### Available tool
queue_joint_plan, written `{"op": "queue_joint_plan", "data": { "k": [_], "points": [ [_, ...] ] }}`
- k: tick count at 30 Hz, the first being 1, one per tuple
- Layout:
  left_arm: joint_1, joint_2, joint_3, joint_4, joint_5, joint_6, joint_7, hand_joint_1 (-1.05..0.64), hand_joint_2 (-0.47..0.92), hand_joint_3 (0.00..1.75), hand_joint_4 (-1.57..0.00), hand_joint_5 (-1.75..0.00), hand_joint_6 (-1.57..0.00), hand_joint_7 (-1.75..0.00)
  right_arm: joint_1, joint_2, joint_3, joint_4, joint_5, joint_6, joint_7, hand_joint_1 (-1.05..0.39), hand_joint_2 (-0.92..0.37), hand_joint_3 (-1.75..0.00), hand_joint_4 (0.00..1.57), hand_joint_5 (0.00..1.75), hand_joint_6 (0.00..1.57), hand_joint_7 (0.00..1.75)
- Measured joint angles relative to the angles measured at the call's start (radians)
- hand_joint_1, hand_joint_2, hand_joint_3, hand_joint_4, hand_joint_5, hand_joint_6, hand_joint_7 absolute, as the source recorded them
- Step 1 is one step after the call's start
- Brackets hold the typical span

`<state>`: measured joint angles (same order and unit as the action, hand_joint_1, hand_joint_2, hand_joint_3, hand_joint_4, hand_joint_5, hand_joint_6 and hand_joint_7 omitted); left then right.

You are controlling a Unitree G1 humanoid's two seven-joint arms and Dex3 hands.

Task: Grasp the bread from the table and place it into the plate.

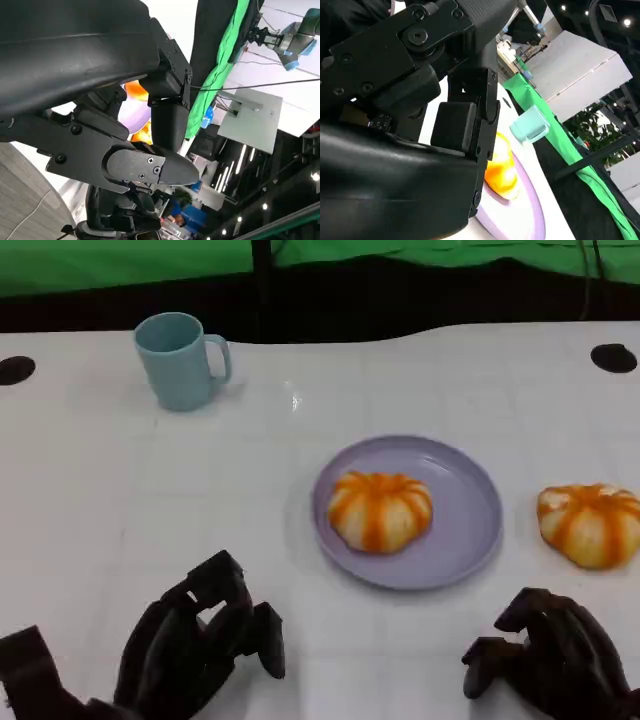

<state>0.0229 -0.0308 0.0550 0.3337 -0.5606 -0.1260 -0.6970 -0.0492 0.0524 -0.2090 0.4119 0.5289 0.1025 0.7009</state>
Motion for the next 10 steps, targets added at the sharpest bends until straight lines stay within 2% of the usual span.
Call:
{"op": "queue_joint_plan", "data": {
  "k": [10],
  "points": [
    [-0.005,-0.004,0.019,0.011,0.001,0.026,-0.018,-0.75,0.92,0.18,-0.90,-1.75,-0.67,-1.75,-0.008,-0.001,-0.003,0.009,0.000,0.000,0.000,-1.02,-0.74,0.00,1.57,0.70,1.57,0.33]
  ]
}}
